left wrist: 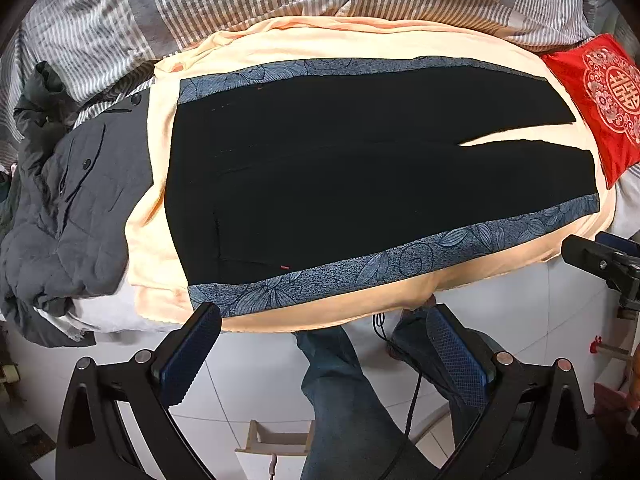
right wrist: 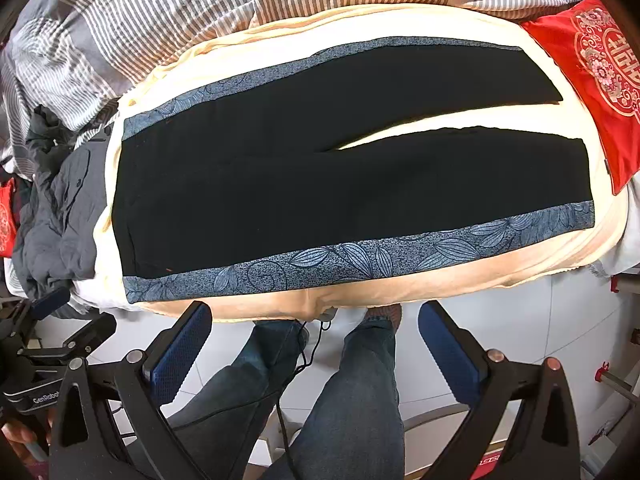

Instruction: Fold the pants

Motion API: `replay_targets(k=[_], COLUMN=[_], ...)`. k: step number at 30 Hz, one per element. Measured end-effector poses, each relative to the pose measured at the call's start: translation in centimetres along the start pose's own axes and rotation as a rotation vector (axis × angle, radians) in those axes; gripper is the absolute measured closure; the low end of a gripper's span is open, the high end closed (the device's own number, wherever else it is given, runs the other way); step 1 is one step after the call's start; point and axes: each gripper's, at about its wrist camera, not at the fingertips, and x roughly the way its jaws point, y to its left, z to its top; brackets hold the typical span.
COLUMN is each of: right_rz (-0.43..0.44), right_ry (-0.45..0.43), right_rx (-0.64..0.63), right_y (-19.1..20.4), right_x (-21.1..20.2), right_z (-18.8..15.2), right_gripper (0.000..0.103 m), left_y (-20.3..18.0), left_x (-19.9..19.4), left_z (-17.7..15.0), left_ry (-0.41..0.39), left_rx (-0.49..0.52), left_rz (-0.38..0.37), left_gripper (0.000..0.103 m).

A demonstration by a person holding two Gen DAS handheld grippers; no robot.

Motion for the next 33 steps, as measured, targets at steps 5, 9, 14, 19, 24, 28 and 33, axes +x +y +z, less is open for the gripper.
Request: replay_targets(k=[5,9,14,19,24,28,33], right_rz=[-0.001,0.001,0.001,0.004,0.011,0.016,0.026], right_ry=[0.001,-0.001,0.001,0.001,0.000,0.000,-0.005], right_rx=[0.007,0.006,0.005,0.005,0.003,0.006,0.008], right_y=[-0.04,-0.08,-0.15,-0.10,-0.27,-0.46,-0.82], right_x=[-0.03,-0.08,-0.03,0.03,0.13,0.15,0.09], right_z=[0.11,0.22,0.33,0.33,0.48,0.53,0.68], right_gripper=[0.000,0.000,0.000,0.000,0.000,0.000,0.000], left_y=[-0.05,-0.05,-0.03,0.00,-0.21,-0.40,-0.75], left_x=[0.02,0.02,0.00,0.00,0.06,0.03,-0.09], left_z=[0.01,0.22,0.49,0.55,0.38,0.38,0.45], left_ry=[0.000,0.001,0.003,0.005,0.005,0.003,0.002], left_rx=[0.000,0.001,-0.001,-0.007,-0.010,-0.013,-0.011], left_rz=[0.000,0.002,0.005,0.009,0.016,0.024,0.039], left_gripper=[0.000,0.000,0.000,0.000,0.000,0.000,0.000])
